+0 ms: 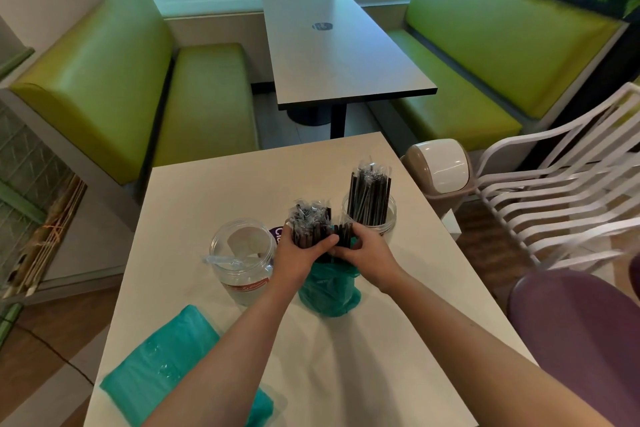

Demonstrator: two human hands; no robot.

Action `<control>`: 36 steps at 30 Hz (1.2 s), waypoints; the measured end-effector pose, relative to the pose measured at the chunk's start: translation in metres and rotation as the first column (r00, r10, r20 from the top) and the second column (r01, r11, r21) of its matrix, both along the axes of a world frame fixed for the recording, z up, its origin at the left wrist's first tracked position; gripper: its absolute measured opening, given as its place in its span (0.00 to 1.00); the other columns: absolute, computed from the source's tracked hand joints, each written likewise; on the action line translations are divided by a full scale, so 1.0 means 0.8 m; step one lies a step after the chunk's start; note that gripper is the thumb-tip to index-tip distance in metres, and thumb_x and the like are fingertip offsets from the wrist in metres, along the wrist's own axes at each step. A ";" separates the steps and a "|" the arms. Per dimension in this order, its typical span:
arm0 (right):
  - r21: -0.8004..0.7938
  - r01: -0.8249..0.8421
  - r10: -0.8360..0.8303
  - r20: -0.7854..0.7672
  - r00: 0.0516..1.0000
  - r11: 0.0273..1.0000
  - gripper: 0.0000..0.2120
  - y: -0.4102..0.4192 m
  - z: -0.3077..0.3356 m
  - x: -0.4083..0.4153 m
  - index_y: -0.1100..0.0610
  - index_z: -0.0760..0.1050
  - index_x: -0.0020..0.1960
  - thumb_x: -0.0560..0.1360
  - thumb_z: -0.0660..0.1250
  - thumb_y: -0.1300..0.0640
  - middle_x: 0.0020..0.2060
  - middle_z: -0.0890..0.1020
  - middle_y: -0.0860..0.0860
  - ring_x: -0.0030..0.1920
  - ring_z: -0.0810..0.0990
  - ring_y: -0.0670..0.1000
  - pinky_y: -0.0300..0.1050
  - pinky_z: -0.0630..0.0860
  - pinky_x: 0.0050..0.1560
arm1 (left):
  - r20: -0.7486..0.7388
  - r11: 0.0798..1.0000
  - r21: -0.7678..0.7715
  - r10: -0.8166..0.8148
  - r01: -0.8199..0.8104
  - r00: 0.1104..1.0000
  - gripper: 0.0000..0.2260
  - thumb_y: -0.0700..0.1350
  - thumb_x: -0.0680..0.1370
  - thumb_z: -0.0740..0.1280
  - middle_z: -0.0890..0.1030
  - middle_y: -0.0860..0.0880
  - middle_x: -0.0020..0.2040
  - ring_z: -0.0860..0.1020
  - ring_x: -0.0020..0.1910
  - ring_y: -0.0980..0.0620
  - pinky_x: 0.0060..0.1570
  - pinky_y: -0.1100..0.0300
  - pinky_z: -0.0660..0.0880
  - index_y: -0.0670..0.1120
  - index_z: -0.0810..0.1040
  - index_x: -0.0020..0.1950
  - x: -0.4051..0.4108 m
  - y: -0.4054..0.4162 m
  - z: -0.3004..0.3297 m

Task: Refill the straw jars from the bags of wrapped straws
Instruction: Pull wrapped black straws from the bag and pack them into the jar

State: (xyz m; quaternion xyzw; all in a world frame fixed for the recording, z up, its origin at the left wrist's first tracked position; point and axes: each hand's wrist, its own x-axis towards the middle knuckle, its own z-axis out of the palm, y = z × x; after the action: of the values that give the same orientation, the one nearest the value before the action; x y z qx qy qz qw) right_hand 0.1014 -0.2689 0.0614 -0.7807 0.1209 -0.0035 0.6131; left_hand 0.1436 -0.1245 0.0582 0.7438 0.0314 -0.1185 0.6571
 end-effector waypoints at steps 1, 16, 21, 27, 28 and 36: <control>0.014 0.012 -0.012 0.000 1.000 1.000 0.11 0.001 0.000 0.000 0.51 0.80 0.53 0.73 0.73 0.62 0.50 0.84 0.51 0.53 0.82 0.51 0.50 0.81 0.54 | 0.003 1.000 0.011 -0.005 0.005 1.000 0.32 0.46 0.65 0.82 0.80 0.52 0.54 0.79 0.53 0.54 0.45 0.71 0.75 0.45 0.73 0.65 0.000 -0.001 0.000; 0.022 0.031 -0.031 0.001 1.000 0.999 0.06 -0.007 0.014 0.002 0.46 0.76 0.52 0.78 0.68 0.56 0.52 0.83 0.50 0.55 0.81 0.49 0.49 0.79 0.57 | 0.002 0.999 0.045 0.015 -0.015 1.000 0.31 0.50 0.66 0.80 0.79 0.53 0.55 0.78 0.55 0.53 0.54 0.62 0.74 0.49 0.72 0.65 0.008 -0.005 0.000; -0.013 0.105 -0.105 0.046 0.993 0.994 0.05 -0.013 0.040 0.012 0.52 0.73 0.56 0.81 0.62 0.54 0.51 0.81 0.48 0.54 0.79 0.48 0.42 0.76 0.54 | 0.021 0.997 0.068 0.031 -0.032 0.999 0.33 0.51 0.66 0.80 0.77 0.54 0.55 0.76 0.55 0.54 0.55 0.62 0.72 0.49 0.70 0.67 0.010 -0.006 0.002; -0.079 0.204 -0.185 0.203 0.962 0.976 0.09 -0.043 0.106 0.036 0.57 0.71 0.58 0.82 0.59 0.53 0.45 0.84 0.48 0.46 0.81 0.41 0.31 0.73 0.43 | 0.022 0.996 0.087 0.030 -0.032 0.999 0.35 0.52 0.67 0.80 0.76 0.53 0.58 0.74 0.57 0.54 0.60 0.58 0.71 0.48 0.69 0.69 0.011 -0.007 0.003; -0.076 0.235 -0.212 0.237 0.948 0.969 0.09 -0.047 0.118 0.040 0.57 0.70 0.58 0.82 0.59 0.53 0.45 0.84 0.49 0.46 0.81 0.41 0.32 0.73 0.42 | 0.021 0.996 0.086 0.033 -0.035 0.999 0.34 0.52 0.67 0.79 0.75 0.54 0.57 0.73 0.57 0.54 0.59 0.60 0.70 0.48 0.69 0.69 0.011 -0.008 0.004; -0.168 0.411 -0.325 0.381 0.865 0.896 0.13 -0.071 0.163 0.062 0.58 0.68 0.61 0.82 0.58 0.50 0.46 0.82 0.47 0.42 0.77 0.38 0.28 0.70 0.39 | 0.003 0.996 0.079 0.041 -0.041 0.999 0.31 0.52 0.67 0.80 0.76 0.54 0.56 0.74 0.56 0.53 0.56 0.60 0.70 0.51 0.69 0.65 0.010 -0.009 0.004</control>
State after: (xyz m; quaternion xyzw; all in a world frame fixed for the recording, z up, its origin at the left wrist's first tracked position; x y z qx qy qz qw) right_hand 0.1514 -0.3255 0.1918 -0.7993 0.1584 -0.2722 0.5118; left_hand 0.1513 -0.1316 0.0616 0.7684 0.0511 -0.1032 0.6295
